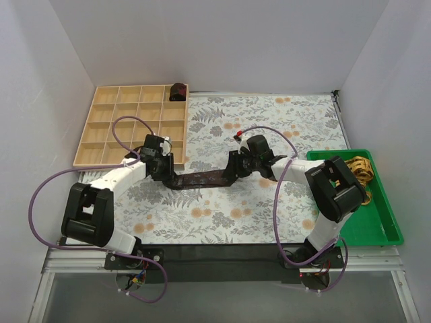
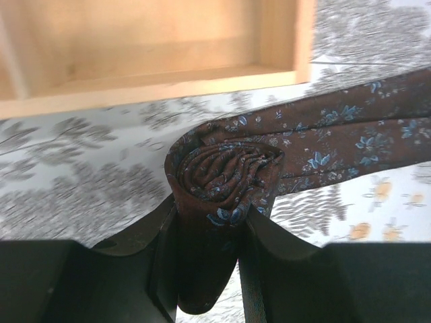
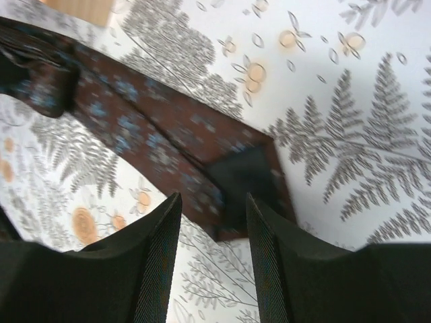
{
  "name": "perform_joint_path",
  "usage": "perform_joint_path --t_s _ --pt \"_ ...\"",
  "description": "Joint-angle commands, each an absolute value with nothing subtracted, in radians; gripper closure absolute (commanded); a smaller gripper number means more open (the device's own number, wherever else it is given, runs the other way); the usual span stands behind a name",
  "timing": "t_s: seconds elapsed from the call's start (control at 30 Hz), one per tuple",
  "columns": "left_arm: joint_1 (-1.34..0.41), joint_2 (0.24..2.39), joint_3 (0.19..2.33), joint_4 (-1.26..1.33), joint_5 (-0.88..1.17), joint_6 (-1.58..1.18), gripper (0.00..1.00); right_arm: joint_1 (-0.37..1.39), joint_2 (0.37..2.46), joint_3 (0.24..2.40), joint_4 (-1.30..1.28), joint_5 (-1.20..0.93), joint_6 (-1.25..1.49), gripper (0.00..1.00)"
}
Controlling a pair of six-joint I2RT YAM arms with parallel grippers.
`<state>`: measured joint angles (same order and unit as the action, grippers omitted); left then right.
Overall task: Roll the ties
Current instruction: Roll the tie
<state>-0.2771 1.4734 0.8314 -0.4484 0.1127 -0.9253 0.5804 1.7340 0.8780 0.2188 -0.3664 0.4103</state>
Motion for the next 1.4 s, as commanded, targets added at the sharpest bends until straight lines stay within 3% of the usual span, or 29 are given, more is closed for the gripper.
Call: perform_joint_path --t_s 0.0,0.33,0.5,1.07,1.37 --pt "-0.287 1.448 0.882 -0.661 -0.09 -0.859 1.0 0.584 1.709 0.87 0.158 -0.275 0.327 0.57" --pt "-0.302 1.419 0.926 -0.675 -0.189 -0.899 1.0 0.606 1.792 0.89 0.156 -0.32 0.342 0.62" --pt "-0.311 1.453 0.959 -0.664 -0.251 -0.9 1.0 0.621 1.81 0.873 0.158 -0.337 0.377 0.73" --pt "-0.475 1.664 1.166 -0.801 -0.633 -0.939 1.0 0.641 1.793 0.896 0.328 -0.364 0.388 0.71" --pt "-0.577 1.836 1.264 -0.975 -0.863 -1.057 1.0 0.644 1.718 0.77 0.403 -0.273 0.416 0.71"
